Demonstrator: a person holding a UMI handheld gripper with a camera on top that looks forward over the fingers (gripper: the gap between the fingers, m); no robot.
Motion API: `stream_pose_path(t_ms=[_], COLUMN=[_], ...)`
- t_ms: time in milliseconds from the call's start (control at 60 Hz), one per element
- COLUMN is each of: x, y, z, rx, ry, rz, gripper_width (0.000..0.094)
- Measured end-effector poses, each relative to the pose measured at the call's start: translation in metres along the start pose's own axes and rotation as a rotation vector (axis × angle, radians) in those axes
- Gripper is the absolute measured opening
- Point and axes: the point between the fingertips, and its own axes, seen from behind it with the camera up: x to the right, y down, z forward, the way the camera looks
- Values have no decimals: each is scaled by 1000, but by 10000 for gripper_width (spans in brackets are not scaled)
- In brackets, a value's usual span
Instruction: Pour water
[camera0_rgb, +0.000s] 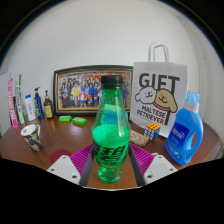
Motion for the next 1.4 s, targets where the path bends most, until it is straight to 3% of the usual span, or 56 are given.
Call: stream_pose_path(t_ms=[67,300,450,633,967,1167,1400], x=[-2,-2,-3,-7,-89,-162,-180], y=[-3,-5,-11,-54,-144,-138,-126], z=[3,8,6,1,-5,9,17], rx=[28,56,42,56,86,45,-62], ry=[0,19,65,160,352,407,468], rz=[-2,-32,-72,-258,-975,-1517,-1908], gripper_width=[525,368,366,366,365,367,364])
